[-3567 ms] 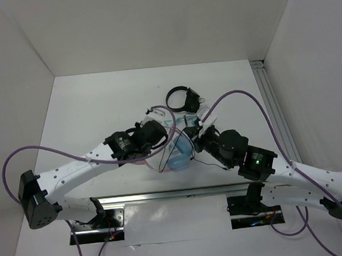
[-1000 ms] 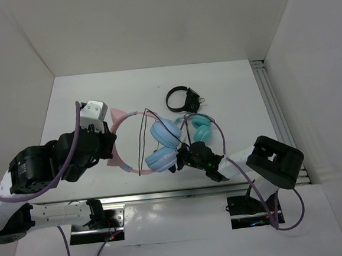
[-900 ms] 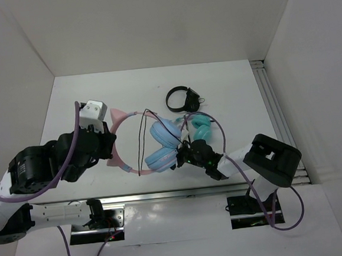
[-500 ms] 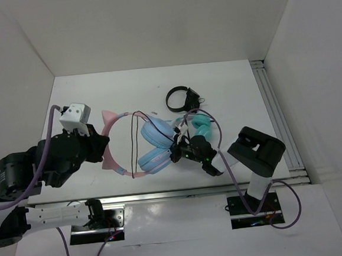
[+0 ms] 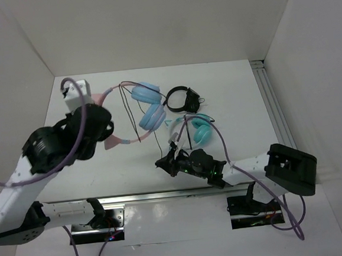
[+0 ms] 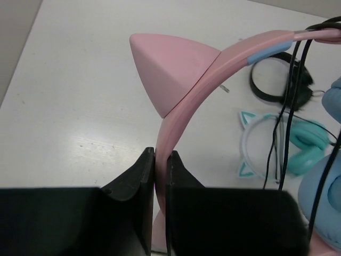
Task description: Wrap the headphones
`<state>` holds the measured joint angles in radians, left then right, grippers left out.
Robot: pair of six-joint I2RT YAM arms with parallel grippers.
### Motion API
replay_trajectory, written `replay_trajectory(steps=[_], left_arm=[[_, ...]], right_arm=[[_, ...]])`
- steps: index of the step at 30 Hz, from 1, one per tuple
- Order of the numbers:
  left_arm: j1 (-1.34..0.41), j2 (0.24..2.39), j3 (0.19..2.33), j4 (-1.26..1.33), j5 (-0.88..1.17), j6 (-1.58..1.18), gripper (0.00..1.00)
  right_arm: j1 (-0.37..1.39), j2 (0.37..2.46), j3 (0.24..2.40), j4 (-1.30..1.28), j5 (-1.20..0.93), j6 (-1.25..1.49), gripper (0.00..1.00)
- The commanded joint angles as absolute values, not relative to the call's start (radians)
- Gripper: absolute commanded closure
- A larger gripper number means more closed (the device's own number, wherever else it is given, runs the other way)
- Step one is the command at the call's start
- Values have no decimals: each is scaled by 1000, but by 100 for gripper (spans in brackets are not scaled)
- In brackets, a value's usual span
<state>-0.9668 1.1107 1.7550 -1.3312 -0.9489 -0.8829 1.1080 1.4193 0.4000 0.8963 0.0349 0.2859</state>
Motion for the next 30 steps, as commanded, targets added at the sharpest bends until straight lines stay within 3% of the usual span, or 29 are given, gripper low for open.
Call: replay_trajectory(steps=[1, 6, 11, 15, 23, 30], left_arm=[[-765, 1180, 1750, -1071, -858, -731, 100], [-599, 1261, 1764, -954, -691, -651, 100], [-506, 1333, 1760, -925, -699, -641, 100], [-465, 1365, 1666, -896, -722, -641, 100], [-465, 1355, 1467, -804, -652, -678, 100], [-595, 1339, 1411, -788, -649, -560, 100]], right_arm=[[1178, 1310, 387, 694, 210, 250, 100], [1212, 1203, 364, 575, 180, 230, 100], [1256, 1193, 383, 528, -4, 196, 100], [1310, 1175, 454, 445, -20, 176, 100], [1315, 1154, 561, 333, -152, 114, 100], [1230, 1129, 663, 224, -218, 48, 100]])
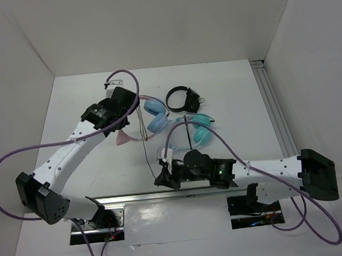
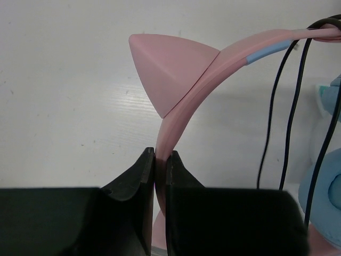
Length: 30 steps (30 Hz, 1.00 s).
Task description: Wrap the headphones
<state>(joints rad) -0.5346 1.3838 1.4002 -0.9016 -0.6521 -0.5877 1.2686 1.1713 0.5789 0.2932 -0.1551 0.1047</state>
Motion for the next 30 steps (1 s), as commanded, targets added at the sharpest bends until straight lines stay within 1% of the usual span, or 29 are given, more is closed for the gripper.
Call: replay_trajectory(steps=[1, 4, 7, 11, 13, 17, 22, 26, 30], left_arm=[[-616, 1339, 1393, -788, -649, -539, 100], [-690, 1316, 1356, -801, -679, -502, 100], [-733, 1283, 1312, -801, -725, -482, 100], [-756, 1241, 1217, -810, -746, -460, 100], [-788, 1227, 1194, -810, -729, -451, 100], [-842, 1197, 1140, -810, -675, -417, 100], [-925, 1151, 1094, -788, -513, -374, 100], [-968, 1179, 1083, -830, -499, -425, 100], [-1022, 1200, 1074, -885, -545, -462, 100]], right_arm=[[1218, 1129, 681, 201, -230, 37, 100], [1184, 1129, 748, 105, -221, -14, 100], [1161, 1103, 802, -1, -166, -60, 100], [1152, 1031, 844, -93, -27, -91, 100], [1152, 1014, 854, -94, 18, -101, 100], [1152, 992, 845, -94, 173, -101, 100], [1161, 983, 836, -84, 264, -110, 100], [1183, 1020, 836, -84, 353, -121, 100], [1201, 1043, 825, -71, 484, -144, 100]])
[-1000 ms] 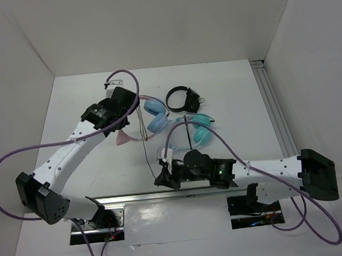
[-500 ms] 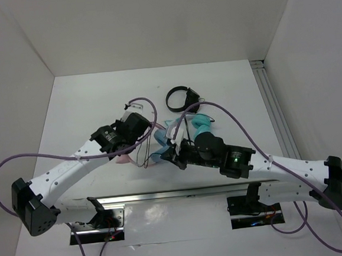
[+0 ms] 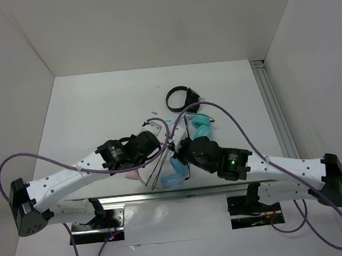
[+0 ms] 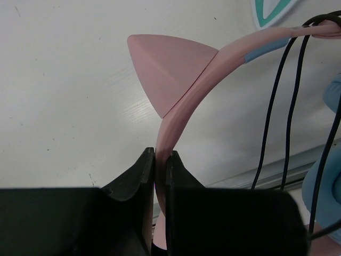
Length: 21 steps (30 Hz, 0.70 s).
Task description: Wrap the headphones
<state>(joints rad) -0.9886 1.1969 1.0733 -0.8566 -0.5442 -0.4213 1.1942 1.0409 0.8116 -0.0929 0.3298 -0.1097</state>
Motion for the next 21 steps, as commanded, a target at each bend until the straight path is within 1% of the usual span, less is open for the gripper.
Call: replay_trajectory(steps=[1, 7, 13, 17, 21], left_arm=[[-1022, 1200, 1074, -885, -554, -462, 100], [-1057, 1190, 1085, -905, -479, -453, 100], [-1057, 1169, 1103, -914, -351, -419, 100], [-1066, 1160, 1103, -914, -318, -400, 100], [-1066, 1150, 1123, -923, -327, -400, 100]], right_arm=[[1201, 1043, 813, -61, 500, -144, 100], [1201, 1034, 750, 24, 583, -175, 99], [1201, 1045, 741, 38, 577, -184, 97], [1201, 1034, 732, 48, 586, -184, 97], [1201, 1025, 721, 57, 595, -184, 96]])
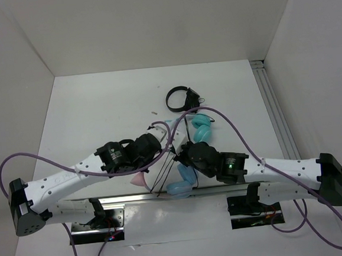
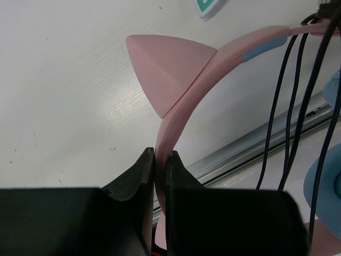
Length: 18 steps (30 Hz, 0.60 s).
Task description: Wrap the headphones
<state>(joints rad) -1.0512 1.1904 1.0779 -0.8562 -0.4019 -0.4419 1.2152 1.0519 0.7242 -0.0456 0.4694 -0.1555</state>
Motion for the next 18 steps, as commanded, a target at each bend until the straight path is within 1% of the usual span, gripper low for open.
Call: replay_trajectory(steps=[1, 4, 5, 8, 10, 11, 13, 18], left_arm=[[-1066, 1150, 1134, -923, -327, -400, 100], [-1066, 1140, 1161, -923, -337, -410, 100], [-1066, 1140, 1175, -934, -351, -410, 100], [-1066, 1140, 1199, -954, -362, -419, 100], [-1066, 1152, 1200, -954, -373, -419, 100], [-1066, 1152, 1210, -954, -373, -419, 100], [-1066, 1163, 1210, -963, -373, -419, 100], [-1066, 1173, 1229, -974, -419, -428, 100]], right_arm=[[1201, 1025, 721, 57, 595, -184, 96], [1201, 1035, 721, 57, 606, -175, 96], [1201, 1046, 721, 48, 618, -175, 95], [1201, 1046, 721, 37, 618, -166, 87], [1201, 1036, 721, 37, 627, -166, 78], [1201, 1035, 721, 37, 627, -166, 78], [1201, 1025, 721, 37, 640, -157, 75], [1201, 1015, 721, 37, 672, -156, 63]])
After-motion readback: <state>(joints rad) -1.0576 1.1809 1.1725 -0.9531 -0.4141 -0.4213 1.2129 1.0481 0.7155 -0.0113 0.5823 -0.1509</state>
